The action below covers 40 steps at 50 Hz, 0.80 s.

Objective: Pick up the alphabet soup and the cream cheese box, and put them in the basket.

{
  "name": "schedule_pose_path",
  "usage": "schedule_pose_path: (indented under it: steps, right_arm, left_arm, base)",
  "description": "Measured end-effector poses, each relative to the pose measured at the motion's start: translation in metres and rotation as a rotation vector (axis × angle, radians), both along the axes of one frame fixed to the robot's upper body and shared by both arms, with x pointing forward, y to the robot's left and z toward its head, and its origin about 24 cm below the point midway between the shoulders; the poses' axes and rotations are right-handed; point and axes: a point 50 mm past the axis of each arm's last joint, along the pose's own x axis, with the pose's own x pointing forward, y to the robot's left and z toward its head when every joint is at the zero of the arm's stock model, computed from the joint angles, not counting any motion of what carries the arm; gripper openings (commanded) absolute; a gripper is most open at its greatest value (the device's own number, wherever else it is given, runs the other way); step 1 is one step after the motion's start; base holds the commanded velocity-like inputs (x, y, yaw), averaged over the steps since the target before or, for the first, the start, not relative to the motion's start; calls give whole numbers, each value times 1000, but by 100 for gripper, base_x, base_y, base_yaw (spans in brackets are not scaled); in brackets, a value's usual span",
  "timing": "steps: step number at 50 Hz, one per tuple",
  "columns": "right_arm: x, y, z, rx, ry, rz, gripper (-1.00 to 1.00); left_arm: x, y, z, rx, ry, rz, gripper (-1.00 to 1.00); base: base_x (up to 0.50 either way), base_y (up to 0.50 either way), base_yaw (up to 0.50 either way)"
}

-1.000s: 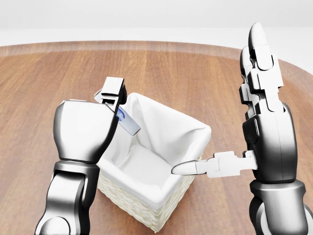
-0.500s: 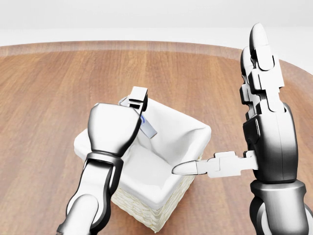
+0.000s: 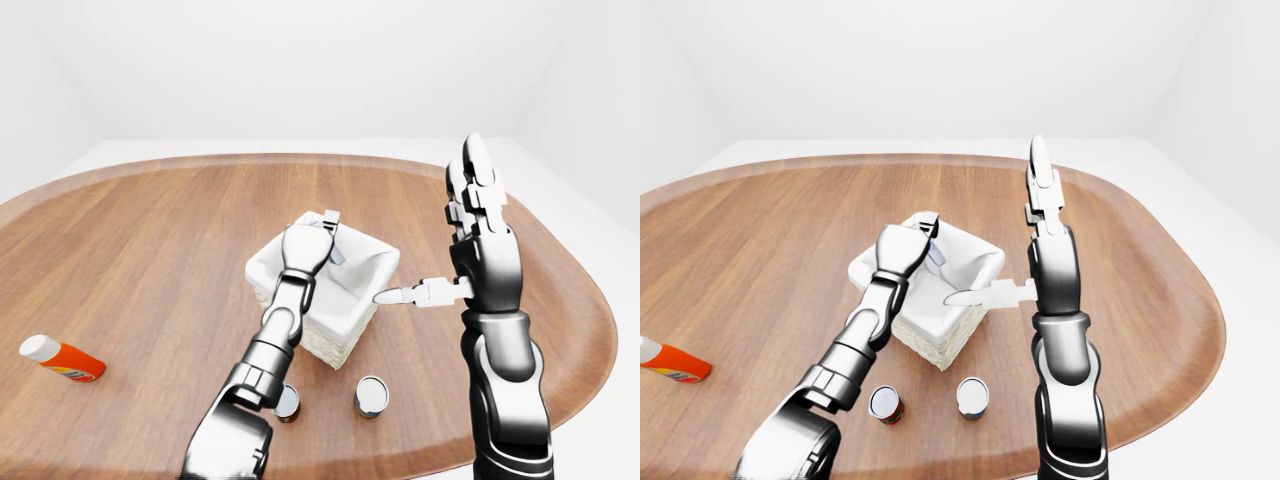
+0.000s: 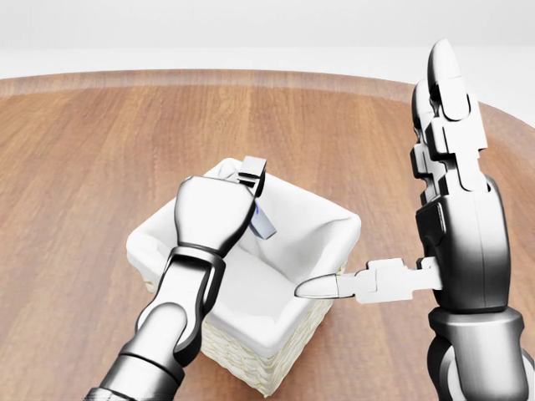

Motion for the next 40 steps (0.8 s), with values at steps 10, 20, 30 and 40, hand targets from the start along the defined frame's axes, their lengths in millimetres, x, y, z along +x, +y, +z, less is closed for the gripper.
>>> schedule_pose_path:
  steps: [10,20,30,40]
  right_arm:
    - [0,0,1,1,-3,1,100]
    - [-1,0,1,2,-6,3,100]
    - [0,0,1,5,-3,3,100]
    - [-1,0,1,6,-6,3,100]
  left_arm:
    - [15,-2,-10,4,59,5,-100]
    - [25,-4,-11,9,103,12,-100]
    - [30,-5,-10,20,137,19,-100]
    - [32,-2,-10,11,152,33,100]
  base:
    - [0,0,0]
    - [0,0,0]
    - [0,0,0]
    - [0,0,0]
